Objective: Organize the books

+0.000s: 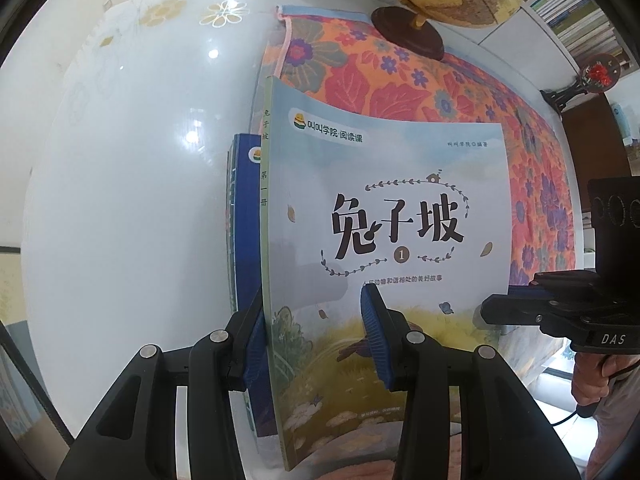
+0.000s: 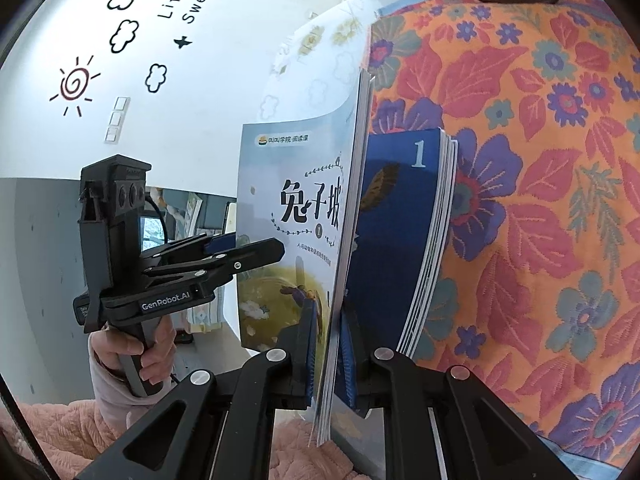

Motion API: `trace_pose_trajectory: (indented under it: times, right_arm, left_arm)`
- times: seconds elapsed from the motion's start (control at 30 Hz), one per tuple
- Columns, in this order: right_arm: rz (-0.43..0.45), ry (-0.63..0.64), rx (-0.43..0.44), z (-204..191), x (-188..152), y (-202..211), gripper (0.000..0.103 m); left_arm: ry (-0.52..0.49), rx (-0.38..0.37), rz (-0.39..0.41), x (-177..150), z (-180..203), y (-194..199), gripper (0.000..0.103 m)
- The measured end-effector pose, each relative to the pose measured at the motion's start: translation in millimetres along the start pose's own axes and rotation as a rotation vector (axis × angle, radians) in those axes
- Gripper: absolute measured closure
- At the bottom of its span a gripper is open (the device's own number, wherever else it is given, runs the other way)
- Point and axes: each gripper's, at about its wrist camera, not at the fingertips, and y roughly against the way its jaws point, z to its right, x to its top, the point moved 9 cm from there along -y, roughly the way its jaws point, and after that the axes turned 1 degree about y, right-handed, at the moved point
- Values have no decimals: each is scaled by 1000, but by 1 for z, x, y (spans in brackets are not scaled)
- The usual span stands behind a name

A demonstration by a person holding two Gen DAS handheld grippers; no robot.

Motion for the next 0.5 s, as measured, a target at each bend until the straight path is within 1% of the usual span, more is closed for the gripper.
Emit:
trace_pose_trajectory:
  times: [0.23,0.5]
  right_arm:
    - [-6,-23,-15,2,0,-5,89]
    - [-22,-46,-34,0,-1,-11,89]
  left_arm:
    - [8,-14,-12,3,-5,-7,63]
    - [19,-1,-34,2,-12,-16,63]
